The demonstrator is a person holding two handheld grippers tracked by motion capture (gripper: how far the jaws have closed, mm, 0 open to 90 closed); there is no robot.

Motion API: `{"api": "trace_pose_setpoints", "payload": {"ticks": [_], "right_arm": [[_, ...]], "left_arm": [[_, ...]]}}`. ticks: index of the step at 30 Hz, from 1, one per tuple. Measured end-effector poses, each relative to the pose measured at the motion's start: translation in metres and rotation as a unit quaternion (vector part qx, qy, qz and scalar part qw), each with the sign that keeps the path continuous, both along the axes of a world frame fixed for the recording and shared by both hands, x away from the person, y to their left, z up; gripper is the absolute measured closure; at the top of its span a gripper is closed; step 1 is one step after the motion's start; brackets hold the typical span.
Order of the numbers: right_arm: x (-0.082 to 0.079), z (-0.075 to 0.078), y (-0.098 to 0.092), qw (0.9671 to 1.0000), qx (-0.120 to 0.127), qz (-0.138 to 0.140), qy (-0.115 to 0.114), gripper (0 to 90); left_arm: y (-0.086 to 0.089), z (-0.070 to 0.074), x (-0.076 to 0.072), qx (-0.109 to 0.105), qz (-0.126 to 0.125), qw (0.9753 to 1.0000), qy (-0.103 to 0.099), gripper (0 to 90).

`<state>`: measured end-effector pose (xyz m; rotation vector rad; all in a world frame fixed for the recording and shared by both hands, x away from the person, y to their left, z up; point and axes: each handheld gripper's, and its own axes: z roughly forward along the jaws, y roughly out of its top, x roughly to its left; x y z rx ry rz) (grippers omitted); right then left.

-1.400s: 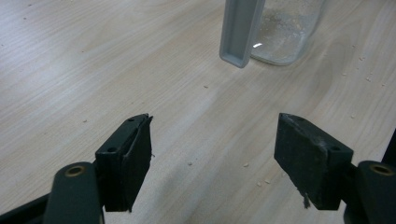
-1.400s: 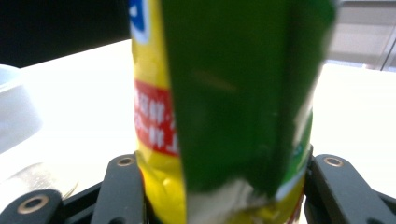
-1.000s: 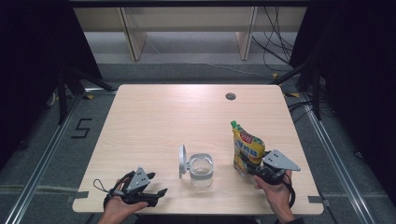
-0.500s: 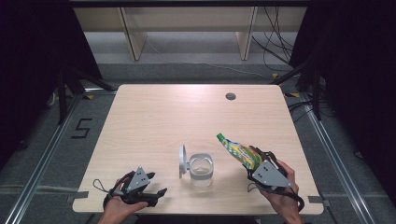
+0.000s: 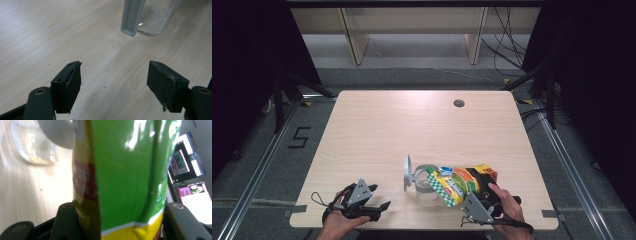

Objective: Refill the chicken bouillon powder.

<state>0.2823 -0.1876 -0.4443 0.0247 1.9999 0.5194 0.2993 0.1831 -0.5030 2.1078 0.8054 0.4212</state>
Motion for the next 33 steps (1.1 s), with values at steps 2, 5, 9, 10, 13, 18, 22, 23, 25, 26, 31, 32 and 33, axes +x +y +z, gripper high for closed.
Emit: {"api": "trace_pose_setpoints", "payload": {"ticks": [2,5,9,10,13,18,22,23,25,26,31,32,33], "right_arm": [[-0.002,-0.002,0.002,1.0,0.005,-0.007,0.005,51.0],[-0.004,-0.002,0.004,0.9994,-0.029,-0.013,-0.014,51.1],[-0.003,-0.004,0.009,0.9963,-0.077,-0.01,-0.036,51.1],[-0.003,-0.004,0.009,0.9963,-0.077,-0.01,-0.036,51.1],[-0.003,-0.004,0.011,0.9943,-0.098,-0.01,-0.041,51.1],[0.0,-0.001,0.014,0.9844,-0.16,0.016,-0.071,52.5],[-0.001,-0.003,0.016,0.9852,-0.156,0.014,-0.07,52.7],[-0.001,-0.001,0.016,0.9824,-0.172,0.017,-0.072,52.7],[-0.001,0.0,0.016,0.9809,-0.179,0.02,-0.073,52.8],[-0.002,0.001,0.015,0.9798,-0.186,0.014,-0.073,52.8],[0.0,0.007,0.016,0.9706,-0.223,0.027,-0.086,52.9],[0.0,0.007,0.016,0.9687,-0.23,0.029,-0.09,52.9],[0.003,0.01,0.018,0.9615,-0.251,0.047,-0.102,52.9]], "left_arm": [[-0.001,-0.001,0.0,-0.004,0.003,1.0,0.001,26.8],[-0.003,-0.002,-0.001,-0.021,0.007,0.9997,0.004,26.8],[-0.001,0.0,0.0,0.004,-0.004,1.0,0.0,26.8],[0.0,0.0,0.001,0.006,-0.007,1.0,-0.003,26.8],[0.001,0.001,0.001,0.011,-0.007,0.9999,-0.001,26.8],[0.0,0.0,0.001,0.003,-0.002,1.0,-0.001,26.8],[-0.001,-0.001,0.0,-0.004,0.004,1.0,0.008,26.8],[-0.001,-0.001,0.0,-0.003,0.005,1.0,0.006,26.8],[0.0,0.0,0.001,0.004,-0.003,1.0,-0.002,26.8],[0.0,0.0,0.001,0.005,-0.004,1.0,-0.003,26.8],[0.001,0.001,0.001,0.011,-0.009,0.9999,-0.003,26.7],[0.001,0.001,0.002,0.012,-0.008,0.9999,-0.004,26.8],[0.001,0.001,0.002,0.012,-0.008,0.9999,-0.004,26.8]]}}
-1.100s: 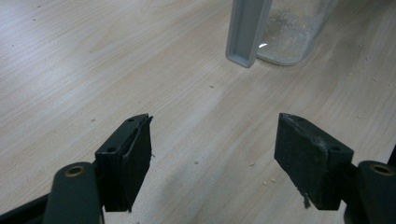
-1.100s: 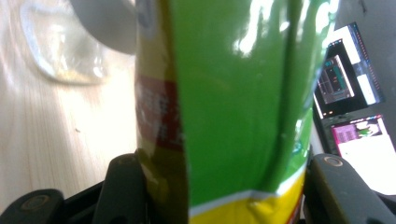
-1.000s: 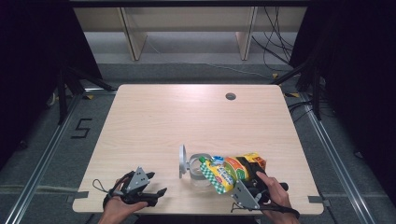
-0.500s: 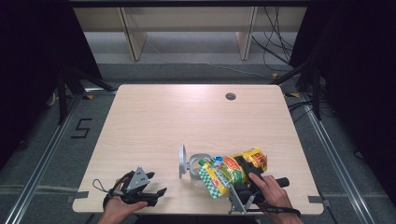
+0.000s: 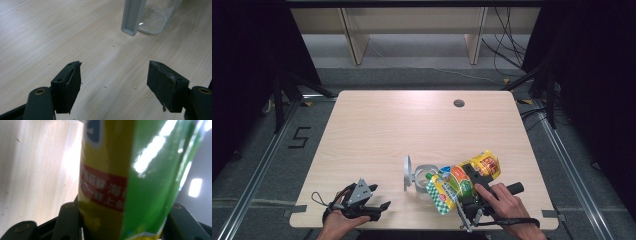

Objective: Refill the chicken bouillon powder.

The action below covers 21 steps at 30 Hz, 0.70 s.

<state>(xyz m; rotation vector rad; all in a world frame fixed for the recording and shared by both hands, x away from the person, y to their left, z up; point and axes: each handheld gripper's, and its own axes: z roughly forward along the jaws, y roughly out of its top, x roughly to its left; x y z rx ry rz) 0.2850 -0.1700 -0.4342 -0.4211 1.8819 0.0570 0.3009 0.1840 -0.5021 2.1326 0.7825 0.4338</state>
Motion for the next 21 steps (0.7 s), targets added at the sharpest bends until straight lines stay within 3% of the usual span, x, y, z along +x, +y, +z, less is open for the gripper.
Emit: {"api": "trace_pose_setpoints", "payload": {"ticks": [1,5,7,10,12,14,17,19,21], "right_arm": [[-0.001,0.001,0.001,0.9999,-0.005,-0.008,0.001,53.0],[0.002,0.006,0.0,0.9995,-0.03,-0.006,-0.006,53.8],[0.001,0.005,-0.001,0.9997,-0.013,-0.02,-0.012,53.9],[0.004,0.01,0.002,0.9981,-0.057,0.007,-0.023,53.9],[0.004,0.011,0.003,0.9975,-0.066,0.007,-0.024,54.1],[0.003,0.01,0.003,0.9976,-0.063,-0.001,-0.027,54.7],[0.005,0.012,0.005,0.996,-0.083,0.012,-0.03,54.8],[0.005,0.013,0.005,0.9966,-0.076,0.007,-0.03,54.8],[0.006,0.014,0.006,0.9959,-0.085,0.012,-0.03,54.9]], "left_arm": [[-0.001,0.0,0.0,-0.008,0.004,1.0,0.0,26.8],[0.0,0.0,0.0,0.0,0.0,1.0,0.0,26.8],[0.0,0.0,0.0,0.0,-0.001,1.0,0.0,26.8],[0.0,0.0,0.0,0.0,-0.001,1.0,0.002,26.8],[-0.001,-0.001,0.0,-0.008,0.0,1.0,0.001,26.8],[-0.001,0.0,0.0,-0.003,-0.003,1.0,0.002,26.8],[-0.003,-0.002,-0.002,-0.022,0.01,0.9997,0.01,26.8],[-0.001,0.0,0.0,-0.002,-0.003,1.0,0.002,26.8],[-0.002,-0.001,-0.001,-0.011,0.003,0.9999,0.004,26.8]]}}
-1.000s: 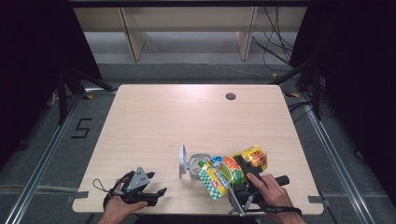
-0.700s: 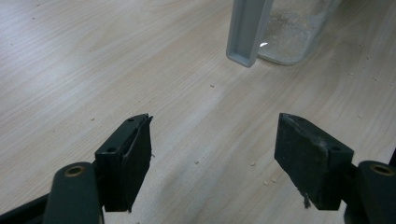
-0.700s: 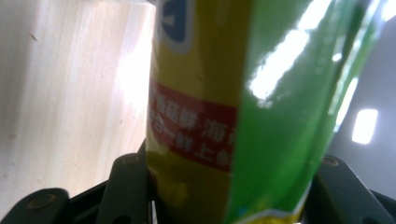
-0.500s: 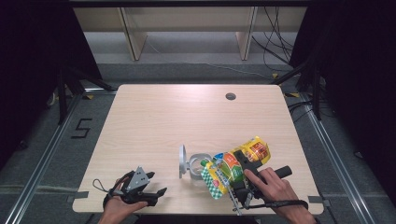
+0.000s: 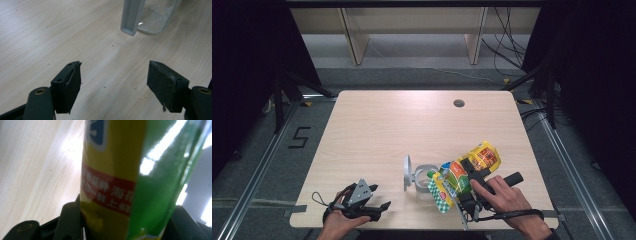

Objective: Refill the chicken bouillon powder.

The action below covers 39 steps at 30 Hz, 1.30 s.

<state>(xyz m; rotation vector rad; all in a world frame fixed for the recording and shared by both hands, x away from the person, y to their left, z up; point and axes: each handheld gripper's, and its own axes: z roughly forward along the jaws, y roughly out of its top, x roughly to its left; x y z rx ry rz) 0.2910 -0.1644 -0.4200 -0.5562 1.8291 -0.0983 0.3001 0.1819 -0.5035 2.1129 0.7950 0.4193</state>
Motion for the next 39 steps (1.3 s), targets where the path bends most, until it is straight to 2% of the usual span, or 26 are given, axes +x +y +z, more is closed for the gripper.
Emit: {"api": "trace_pose_setpoints", "payload": {"ticks": [1,3,5,6,7,9,10,11,14,15,16,18,22,24,25,27,28,29,30,32,33,34,35,36,38,39], "right_arm": [[0.0,0.0,0.0,1.0,-0.001,-0.003,-0.002,54.9],[0.0,0.001,0.001,0.9996,-0.025,0.008,-0.011,54.9],[-0.002,0.0,0.0,0.9999,-0.011,-0.006,-0.01,54.9],[0.0,0.003,0.003,0.999,-0.039,0.012,-0.017,54.9],[0.0,0.004,0.004,0.9987,-0.044,0.015,-0.018,54.9],[-0.001,0.003,0.003,0.9991,-0.039,-0.001,-0.015,54.9],[0.001,0.006,0.005,0.9971,-0.069,0.019,-0.024,54.9],[0.001,0.007,0.005,0.9968,-0.073,0.019,-0.024,54.9],[0.001,0.006,0.006,0.9974,-0.067,0.018,-0.021,55.0],[0.001,0.007,0.009,0.9963,-0.08,0.024,-0.022,55.1],[0.001,0.008,0.01,0.9961,-0.083,0.022,-0.021,56.5],[0.003,0.008,0.011,0.9954,-0.088,0.029,-0.023,56.8],[0.003,0.01,0.014,0.9949,-0.094,0.031,-0.02,57.0],[0.004,0.011,0.014,0.9946,-0.096,0.033,-0.022,57.1],[0.004,0.012,0.014,0.9946,-0.097,0.03,-0.02,57.1],[0.006,0.013,0.015,0.9936,-0.104,0.036,-0.023,57.2],[0.006,0.012,0.014,0.994,-0.102,0.034,-0.022,57.2],[0.006,0.012,0.014,0.9939,-0.102,0.034,-0.021,57.2],[0.006,0.013,0.014,0.9937,-0.106,0.033,-0.019,57.2],[0.004,0.012,0.012,0.9959,-0.088,0.016,-0.015,57.2],[0.006,0.015,0.014,0.9932,-0.111,0.033,-0.014,57.2],[0.006,0.017,0.014,0.9925,-0.117,0.035,-0.007,57.2],[0.004,0.015,0.013,0.9942,-0.104,0.025,-0.011,57.2],[0.006,0.017,0.014,0.9925,-0.117,0.034,-0.01,57.3],[0.005,0.017,0.014,0.9919,-0.122,0.036,-0.008,57.2],[0.005,0.018,0.014,0.9918,-0.122,0.035,-0.009,57.2]], "left_arm": [[-0.001,-0.001,-0.001,-0.01,0.006,0.9999,0.003,26.8],[-0.001,-0.001,-0.001,-0.01,0.005,0.9999,0.007,26.8],[-0.001,-0.001,-0.001,-0.01,0.007,0.9999,0.003,26.8],[-0.001,-0.001,-0.001,-0.007,0.007,0.9999,0.005,26.8],[-0.001,-0.001,0.0,-0.007,0.001,0.9999,0.01,26.8],[-0.001,0.0,0.0,-0.005,0.002,0.9999,0.01,26.8],[-0.001,-0.001,-0.001,-0.006,0.005,1.0,0.007,26.8],[-0.001,-0.001,-0.001,-0.006,0.003,0.9999,0.008,26.8],[-0.001,-0.001,-0.001,-0.006,0.007,0.9999,0.006,26.8],[0.0,0.0,-0.001,-0.001,0.002,1.0,0.007,26.8],[-0.001,-0.001,-0.001,-0.006,0.006,0.9999,0.006,26.8],[-0.001,-0.001,-0.001,-0.011,0.006,0.9999,0.004,26.8],[0.0,0.0,0.0,0.0,0.0,1.0,0.006,26.8],[0.0,0.0,0.0,-0.003,0.002,0.9999,0.01,26.7],[-0.001,-0.001,-0.001,-0.011,0.005,0.9999,0.004,26.8],[-0.001,-0.001,-0.001,-0.006,0.006,0.9999,0.006,26.8],[-0.001,-0.001,-0.001,-0.008,0.006,0.9999,0.005,26.8],[0.001,0.0,0.0,0.001,-0.001,1.0,0.006,26.8],[0.001,0.001,0.001,0.008,-0.005,0.9999,-0.004,26.8],[0.002,0.002,0.001,0.009,-0.005,0.9999,-0.003,26.8],[0.002,0.002,0.001,0.009,-0.005,0.9999,-0.003,26.8],[0.001,0.001,0.0,0.003,-0.003,1.0,-0.003,26.8],[0.001,0.001,0.001,0.008,-0.006,0.9999,-0.003,26.8],[0.0,0.001,0.0,0.002,-0.003,1.0,-0.002,26.8],[-0.001,-0.001,-0.001,-0.01,0.008,0.9999,0.006,26.8],[0.001,0.001,0.0,0.006,-0.003,1.0,-0.002,26.8]]}}
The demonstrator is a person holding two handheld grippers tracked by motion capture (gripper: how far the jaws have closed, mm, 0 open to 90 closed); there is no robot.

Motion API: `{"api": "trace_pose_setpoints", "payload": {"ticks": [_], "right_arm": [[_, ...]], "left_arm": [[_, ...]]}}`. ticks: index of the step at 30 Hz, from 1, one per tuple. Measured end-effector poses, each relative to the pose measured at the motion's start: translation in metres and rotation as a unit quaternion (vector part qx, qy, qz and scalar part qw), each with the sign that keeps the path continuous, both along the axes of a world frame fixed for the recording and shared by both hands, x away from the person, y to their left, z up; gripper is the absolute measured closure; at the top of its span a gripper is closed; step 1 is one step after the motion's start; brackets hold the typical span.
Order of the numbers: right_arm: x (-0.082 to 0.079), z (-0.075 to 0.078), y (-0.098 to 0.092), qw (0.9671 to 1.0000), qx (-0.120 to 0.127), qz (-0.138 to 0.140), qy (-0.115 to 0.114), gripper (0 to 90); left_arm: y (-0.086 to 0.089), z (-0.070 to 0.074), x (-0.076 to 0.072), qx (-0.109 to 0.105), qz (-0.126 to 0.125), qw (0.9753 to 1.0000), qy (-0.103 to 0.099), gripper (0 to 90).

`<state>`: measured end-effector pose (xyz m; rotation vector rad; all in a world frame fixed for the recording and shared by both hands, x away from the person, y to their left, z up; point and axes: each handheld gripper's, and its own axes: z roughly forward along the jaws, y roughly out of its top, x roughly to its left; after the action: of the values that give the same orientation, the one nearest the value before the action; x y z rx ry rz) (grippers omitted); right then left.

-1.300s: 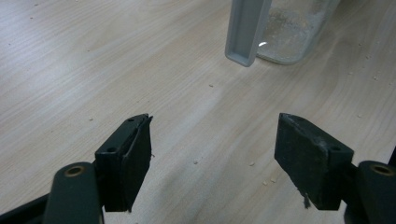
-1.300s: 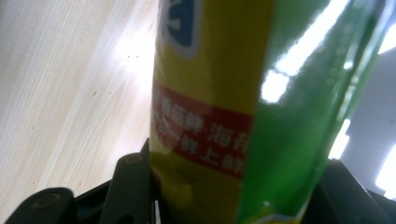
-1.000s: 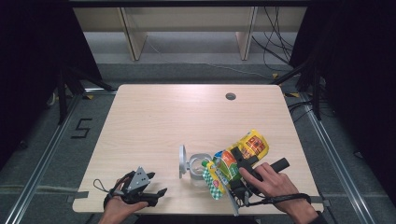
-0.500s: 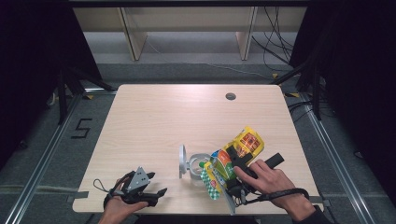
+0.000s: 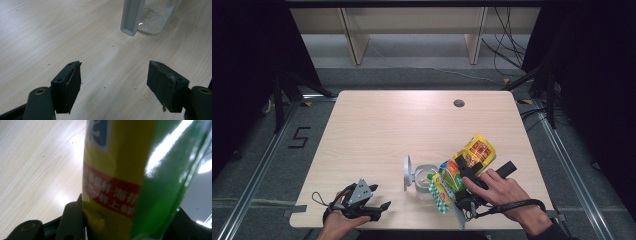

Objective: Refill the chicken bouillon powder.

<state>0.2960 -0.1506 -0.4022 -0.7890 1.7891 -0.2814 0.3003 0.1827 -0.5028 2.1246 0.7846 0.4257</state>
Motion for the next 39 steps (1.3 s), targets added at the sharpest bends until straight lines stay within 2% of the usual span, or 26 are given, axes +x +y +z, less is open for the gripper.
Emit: {"api": "trace_pose_setpoints", "payload": {"ticks": [3,5,7,8,10,11,13,14,15,16,18,19,20,23,24,25,27,29,30,31,32,33,35,36,37,39], "right_arm": [[0.0001,0.0,-0.0001,1.0,-0.004,0.0,0.0,57.3],[-0.0011,-0.0007,-0.0007,1.0,0.005,-0.006,-0.004,57.4],[0.0001,0.0007,0.0003,1.0,-0.008,0.001,-0.001,57.4],[-0.0008,-0.0002,-0.0002,1.0,0.0,-0.007,-0.001,57.4],[-0.0006,0.0,-0.0003,1.0,-0.001,-0.006,0.0,57.4],[-0.0006,0.0002,-0.0004,1.0,-0.001,-0.006,0.0,57.4],[-0.0008,0.0006,-0.0008,1.0,-0.002,-0.003,-0.005,57.4],[0.0003,0.0039,0.0006,0.9996,-0.026,0.009,-0.008,57.4],[0.0006,0.0047,0.0008,0.9995,-0.03,0.007,-0.003,57.4],[-0.0005,0.004,0.0006,0.9996,-0.026,0.005,-0.01,57.4],[-0.0009,0.0035,0.001,0.9997,-0.023,0.002,-0.008,57.4],[-0.0007,0.0035,0.0012,0.9997,-0.023,0.003,-0.006,57.4],[-0.0006,0.0035,0.0014,0.9997,-0.023,0.004,-0.006,57.4],[-0.0001,0.0042,0.0017,0.9997,-0.023,0.001,-0.004,57.4],[0.0002,0.0042,0.002,0.9997,-0.025,-0.001,-0.002,57.4],[0.0002,0.0039,0.002,0.9996,-0.027,0.003,-0.006,57.4],[0.0007,0.0044,0.0019,0.9997,-0.026,0.003,-0.004,57.4],[0.0012,0.0036,0.0015,0.9999,-0.01,0.003,-0.003,57.4],[0.0012,0.0034,0.0018,0.9999,-0.01,0.002,-0.003,57.5],[0.0016,0.0056,0.0033,0.9994,-0.035,0.002,-0.001,57.5],[0.0027,0.006,0.0037,0.9991,-0.041,0.01,0.001,57.5],[0.0014,0.0043,0.0024,0.9998,-0.021,0.005,-0.002,57.5],[0.0013,0.0038,0.002,0.9999,-0.01,0.001,0.004,57.5],[0.0009,0.0036,0.002,0.9999,-0.012,0.003,-0.001,57.5],[0.0007,0.0051,0.0029,0.9995,-0.03,0.004,-0.004,57.5],[0.0011,0.0052,0.0024,0.9997,-0.026,0.004,0.001,57.6]], "left_arm": [[0.0005,0.0005,0.0004,0.003,-0.002,1.0,-0.001,26.8],[0.0005,0.0005,0.0004,0.003,-0.002,1.0,-0.001,26.8],[0.0006,0.0005,0.0006,0.003,-0.003,1.0,0.0,26.8],[0.0004,0.0004,0.0004,0.002,-0.003,1.0,0.0,26.8],[-0.0009,-0.0004,-0.0002,-0.007,0.003,1.0,-0.002,26.8],[0.0003,0.0004,0.0003,0.004,-0.001,1.0,-0.003,26.8],[0.0006,0.0005,0.0003,0.003,-0.003,1.0,-0.001,26.8],[0.0005,0.0003,0.0004,0.002,-0.003,1.0,0.0,26.8],[-0.0009,-0.0004,0.0,-0.007,0.002,1.0,0.0,26.8],[-0.0009,-0.0005,0.0001,-0.007,0.001,1.0,-0.001,26.8],[-0.002,-0.0013,-0.0012,-0.015,0.011,0.9998,0.007,26.7],[-0.0016,-0.001,-0.0008,-0.014,0.007,0.9999,0.007,26.7],[0.0005,0.0004,0.0004,0.004,-0.002,1.0,-0.003,26.7],[-0.0002,-0.0001,0.0001,-0.004,0.001,1.0,-0.001,26.6],[0.0005,0.0004,0.0006,0.003,-0.003,1.0,-0.001,26.4],[-0.0003,-0.0001,0.0004,-0.003,-0.001,1.0,-0.001,26.2],[0.0007,0.001,0.0004,0.003,-0.001,1.0,-0.003,25.6],[0.0012,0.0011,0.0006,0.001,0.001,1.0,0.0,24.4],[0.0012,0.001,0.0007,0.0,0.001,1.0,-0.001,24.2],[0.0011,0.001,0.0007,0.0,0.001,1.0,-0.001,23.8],[0.0009,0.0011,0.0006,-0.001,0.001,1.0,-0.001,23.5],[0.0009,0.0011,0.0005,0.0,0.001,1.0,-0.001,23.3],[0.0009,0.001,0.0006,-0.001,0.002,1.0,-0.001,22.5],[0.001,0.001,0.001,0.0,0.002,1.0,-0.002,22.1],[0.0009,0.001,0.0011,0.0,0.003,1.0,-0.001,21.8],[0.0009,0.0012,0.0008,0.0,0.002,1.0,0.0,21.2]]}}
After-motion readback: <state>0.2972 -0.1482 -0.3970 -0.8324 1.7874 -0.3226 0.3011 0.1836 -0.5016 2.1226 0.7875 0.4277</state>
